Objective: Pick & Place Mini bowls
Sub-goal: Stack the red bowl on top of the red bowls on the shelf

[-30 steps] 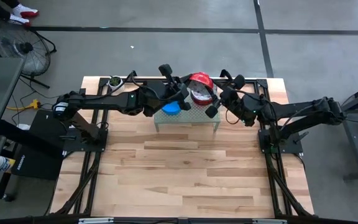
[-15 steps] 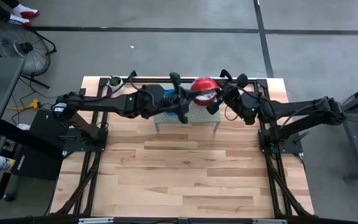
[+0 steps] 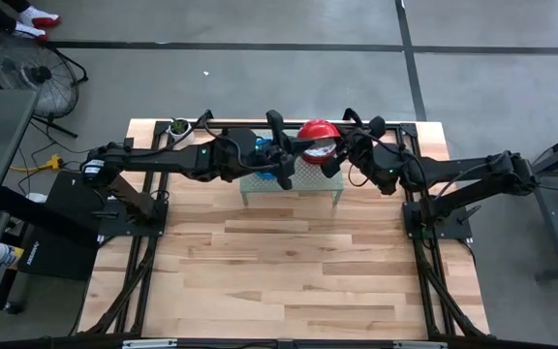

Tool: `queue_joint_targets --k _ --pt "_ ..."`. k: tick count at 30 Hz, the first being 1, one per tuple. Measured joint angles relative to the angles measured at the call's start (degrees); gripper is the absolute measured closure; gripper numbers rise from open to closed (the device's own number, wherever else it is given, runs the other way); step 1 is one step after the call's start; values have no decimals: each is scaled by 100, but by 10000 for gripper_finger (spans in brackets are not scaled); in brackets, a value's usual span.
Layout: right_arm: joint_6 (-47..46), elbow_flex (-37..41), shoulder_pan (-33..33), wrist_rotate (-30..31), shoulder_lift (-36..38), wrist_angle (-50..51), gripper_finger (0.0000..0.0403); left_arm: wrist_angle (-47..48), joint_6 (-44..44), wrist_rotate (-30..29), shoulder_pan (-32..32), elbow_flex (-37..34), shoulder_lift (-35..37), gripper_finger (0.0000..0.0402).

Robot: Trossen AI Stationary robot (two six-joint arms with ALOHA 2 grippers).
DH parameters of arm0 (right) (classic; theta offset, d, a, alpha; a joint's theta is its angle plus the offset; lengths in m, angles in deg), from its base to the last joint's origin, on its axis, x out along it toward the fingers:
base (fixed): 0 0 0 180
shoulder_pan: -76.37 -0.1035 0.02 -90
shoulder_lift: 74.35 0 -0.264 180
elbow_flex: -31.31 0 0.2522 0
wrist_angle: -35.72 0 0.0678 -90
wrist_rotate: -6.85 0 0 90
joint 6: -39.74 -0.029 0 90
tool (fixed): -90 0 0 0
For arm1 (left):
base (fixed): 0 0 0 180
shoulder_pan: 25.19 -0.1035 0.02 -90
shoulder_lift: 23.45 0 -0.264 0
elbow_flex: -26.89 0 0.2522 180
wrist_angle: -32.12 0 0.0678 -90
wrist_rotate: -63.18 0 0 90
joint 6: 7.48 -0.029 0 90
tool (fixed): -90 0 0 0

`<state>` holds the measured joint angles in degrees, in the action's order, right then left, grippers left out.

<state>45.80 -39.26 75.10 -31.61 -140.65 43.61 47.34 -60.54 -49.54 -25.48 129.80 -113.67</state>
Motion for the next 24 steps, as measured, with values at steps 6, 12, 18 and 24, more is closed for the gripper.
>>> queue_joint_targets --k 6,12,18,24 --pt "-379 0 95 -226 0 113 392 16 -271 -55 -2 -5 10 395" --pt "-447 -2 103 -263 -2 106 392 22 -667 -61 -2 -7 13 380" --pt "-467 -17 101 -305 0 98 392 38 -692 -36 -2 -13 13 311" --pt "-532 -29 139 -370 4 136 392 22 -729 -195 -2 -22 2 227"
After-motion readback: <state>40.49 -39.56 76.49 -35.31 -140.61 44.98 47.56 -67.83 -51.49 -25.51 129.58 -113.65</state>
